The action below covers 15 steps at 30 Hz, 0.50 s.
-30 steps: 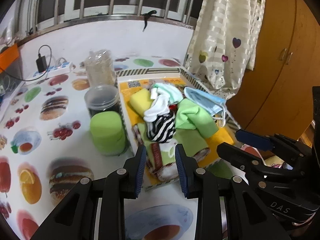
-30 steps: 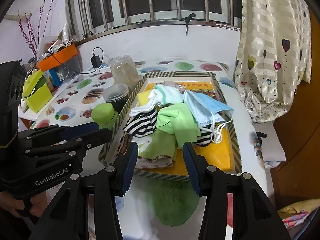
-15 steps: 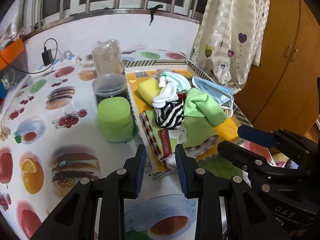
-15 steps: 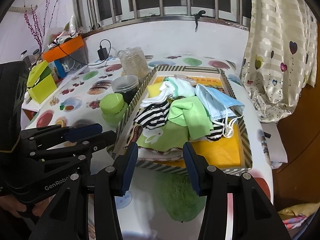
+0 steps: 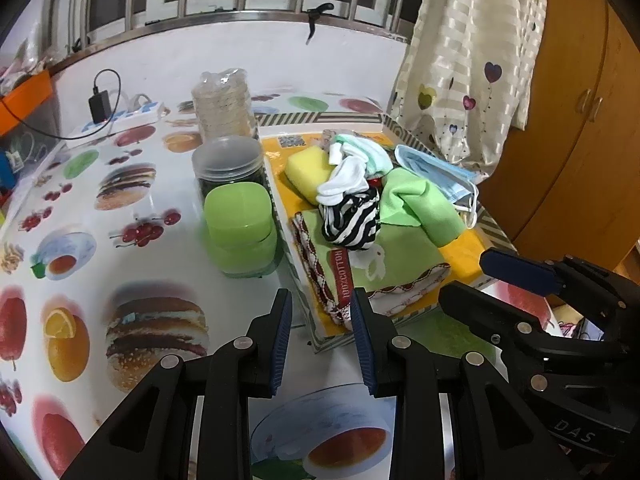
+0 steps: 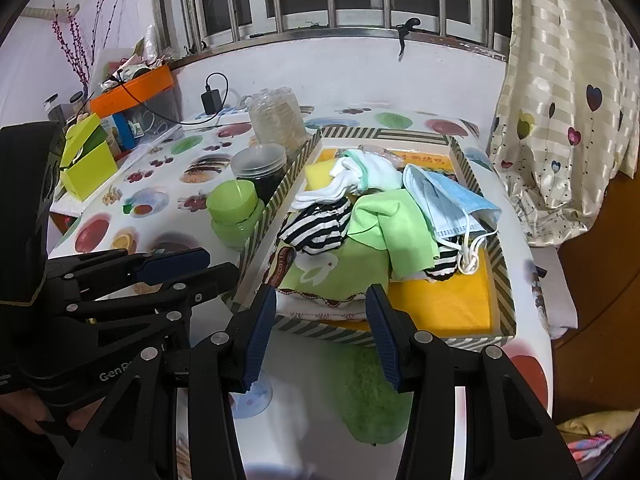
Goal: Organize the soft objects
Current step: 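Withdraw both open grippers from the box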
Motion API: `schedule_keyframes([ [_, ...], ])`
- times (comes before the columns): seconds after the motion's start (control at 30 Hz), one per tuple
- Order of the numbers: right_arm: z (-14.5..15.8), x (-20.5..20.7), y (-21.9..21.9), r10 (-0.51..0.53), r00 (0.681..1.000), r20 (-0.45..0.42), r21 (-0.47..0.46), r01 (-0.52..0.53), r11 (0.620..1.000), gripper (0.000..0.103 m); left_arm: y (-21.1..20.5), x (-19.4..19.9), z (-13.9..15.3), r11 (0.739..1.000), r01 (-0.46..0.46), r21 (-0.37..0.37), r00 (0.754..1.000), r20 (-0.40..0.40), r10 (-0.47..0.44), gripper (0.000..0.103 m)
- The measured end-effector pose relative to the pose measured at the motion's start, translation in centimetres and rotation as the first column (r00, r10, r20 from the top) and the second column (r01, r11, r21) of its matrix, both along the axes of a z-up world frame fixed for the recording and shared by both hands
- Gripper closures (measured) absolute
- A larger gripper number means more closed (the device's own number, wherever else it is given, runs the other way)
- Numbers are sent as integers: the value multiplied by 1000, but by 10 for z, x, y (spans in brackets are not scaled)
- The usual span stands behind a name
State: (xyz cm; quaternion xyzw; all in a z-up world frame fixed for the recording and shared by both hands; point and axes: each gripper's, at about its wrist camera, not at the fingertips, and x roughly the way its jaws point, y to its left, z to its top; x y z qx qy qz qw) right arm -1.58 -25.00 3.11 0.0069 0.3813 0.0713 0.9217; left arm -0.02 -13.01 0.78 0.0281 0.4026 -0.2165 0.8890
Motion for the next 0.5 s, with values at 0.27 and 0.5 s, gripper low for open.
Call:
schedule_keyframes([
  [0.27, -2, 0, 2, 4, 1000, -3, 4, -4, 1000, 55, -2, -1, -1, 1000, -3, 14, 1000, 6, 3, 74],
  [0.5, -2, 0, 2, 4, 1000, -3, 4, -4, 1000, 55, -3, 0, -3, 1000, 3, 12, 1000, -7, -3, 74],
])
